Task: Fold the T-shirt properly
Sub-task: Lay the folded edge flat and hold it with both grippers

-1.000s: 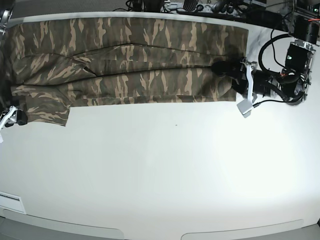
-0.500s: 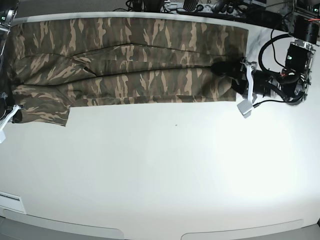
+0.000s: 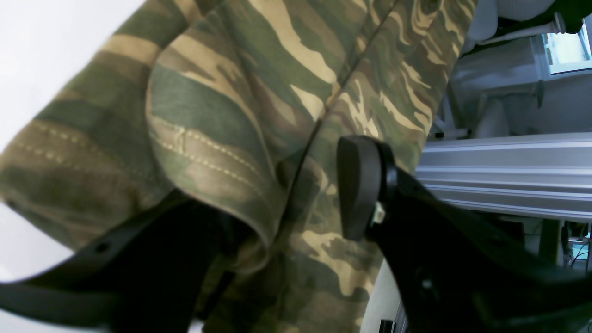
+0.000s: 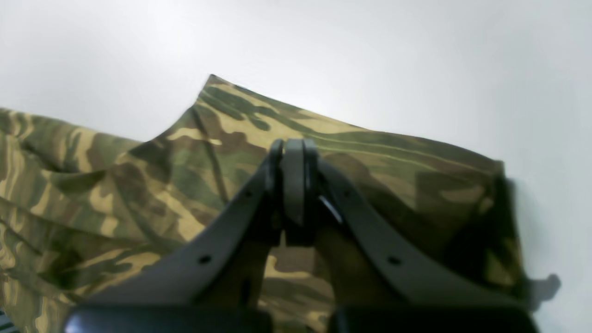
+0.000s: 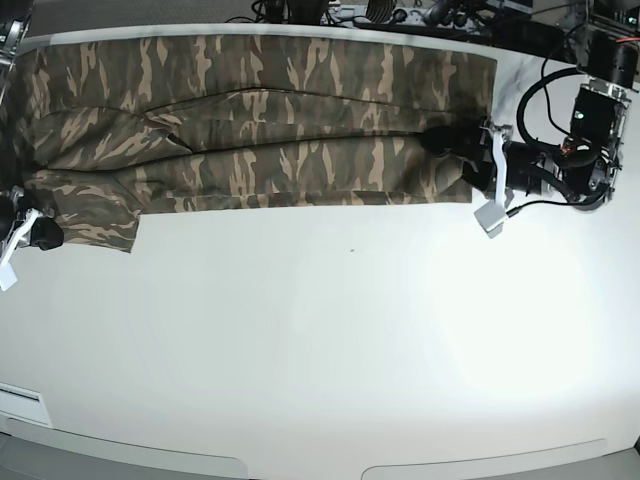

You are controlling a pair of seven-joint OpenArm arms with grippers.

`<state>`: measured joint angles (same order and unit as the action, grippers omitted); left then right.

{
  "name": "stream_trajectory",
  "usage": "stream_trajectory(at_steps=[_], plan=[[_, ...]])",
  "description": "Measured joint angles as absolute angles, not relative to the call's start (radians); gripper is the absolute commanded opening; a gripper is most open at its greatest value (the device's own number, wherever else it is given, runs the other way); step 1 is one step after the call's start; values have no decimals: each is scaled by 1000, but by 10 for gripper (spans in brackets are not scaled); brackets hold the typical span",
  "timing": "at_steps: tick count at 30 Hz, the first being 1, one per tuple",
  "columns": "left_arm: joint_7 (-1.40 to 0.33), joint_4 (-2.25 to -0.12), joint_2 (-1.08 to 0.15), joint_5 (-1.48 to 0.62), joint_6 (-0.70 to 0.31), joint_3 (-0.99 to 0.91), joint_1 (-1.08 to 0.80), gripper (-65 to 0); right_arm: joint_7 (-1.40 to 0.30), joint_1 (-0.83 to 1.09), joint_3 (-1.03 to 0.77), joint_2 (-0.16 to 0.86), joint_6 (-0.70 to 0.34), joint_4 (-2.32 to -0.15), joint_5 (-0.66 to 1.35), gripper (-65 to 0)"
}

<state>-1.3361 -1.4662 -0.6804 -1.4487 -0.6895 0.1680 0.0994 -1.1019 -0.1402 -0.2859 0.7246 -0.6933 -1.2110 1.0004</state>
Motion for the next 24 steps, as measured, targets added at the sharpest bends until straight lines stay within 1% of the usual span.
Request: stream_trajectory(at_steps=[3, 4, 5, 7, 11, 15, 21, 23, 24], plan=[[-1336, -1466, -682, -1448, -689, 168, 99, -338, -1105, -139, -286, 741, -648, -1211, 929, -308], [-1336, -1466, -681, -1449, -689, 168, 99, -338, -1104, -139, -286, 746, -638, -1211, 897, -236], [-1336, -1466, -680, -1449, -689, 168, 99, -338, -1095, -139, -286, 751, -607, -1211, 872, -201], [-1336, -1466, -680, -1448, -690, 168, 99, -338, -1072, -139, -286, 751, -538, -1211, 815, -197], [-1336, -1466, -682, -1448, -690, 168, 99, -338, -1056, -139, -286, 748, -481, -1211, 772, -197], [-1336, -1466, -680, -1448, -689, 168, 99, -338, -1038, -138, -286, 743, -471, -1211, 770, -198], [-1336, -1466, -680, -1448, -690, 168, 99, -338, -1009, -136, -286, 695, -474, -1211, 770, -199], [-1336, -1466, -680, -1448, -689, 168, 99, -338, -1006, -136, -286, 684, -496, -1211, 764, -224], [-1336, -1466, -680, -1448, -689, 168, 99, -338, -1006, -136, -286, 678, -502, -1211, 754, -256]])
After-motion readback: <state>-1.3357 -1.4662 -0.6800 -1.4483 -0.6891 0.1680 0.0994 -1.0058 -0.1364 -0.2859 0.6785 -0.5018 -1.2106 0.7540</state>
